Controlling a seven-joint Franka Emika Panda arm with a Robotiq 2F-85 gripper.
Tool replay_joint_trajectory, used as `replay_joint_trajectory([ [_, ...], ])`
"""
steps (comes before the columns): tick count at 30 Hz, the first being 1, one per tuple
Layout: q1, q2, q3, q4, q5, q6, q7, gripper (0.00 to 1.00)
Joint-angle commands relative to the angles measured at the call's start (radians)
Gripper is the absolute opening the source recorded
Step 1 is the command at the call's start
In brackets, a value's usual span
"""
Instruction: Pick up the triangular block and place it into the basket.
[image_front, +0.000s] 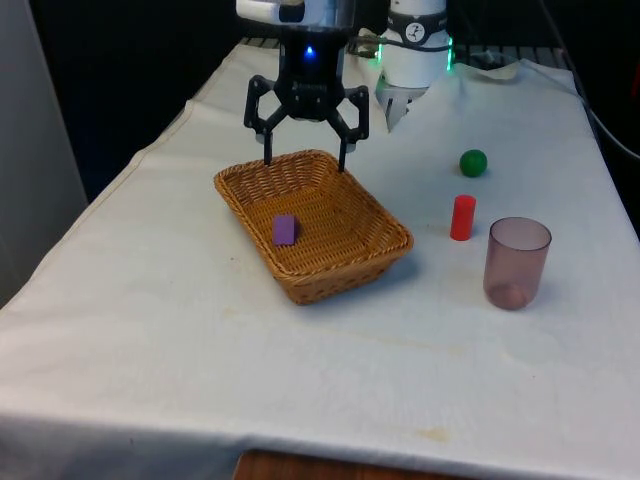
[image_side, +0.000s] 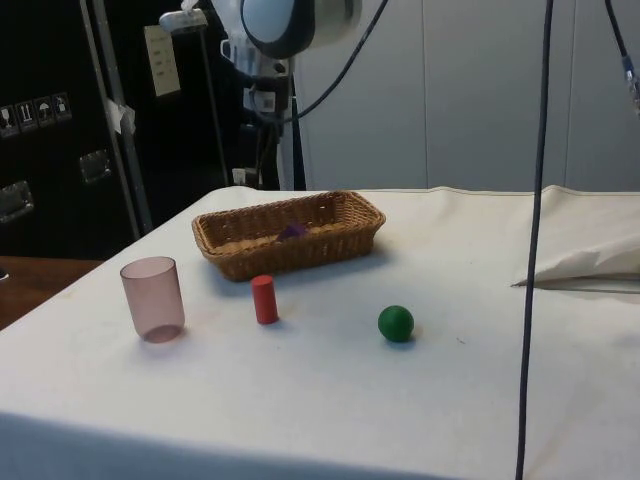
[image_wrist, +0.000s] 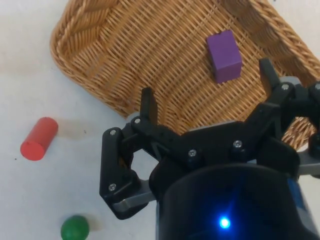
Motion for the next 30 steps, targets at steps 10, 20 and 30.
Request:
replay_joint_trajectory([
  [10,0.0,0.016,-0.004,0.052,-0.018,-0.072,-0.006,1.0],
  [20,0.003,-0.043,-0.004,0.046,-0.038,-0.165,-0.008,1.0],
  [30,0.012,-0.116,-0.004,-0.002,-0.059,-0.238,-0.009,1.0],
])
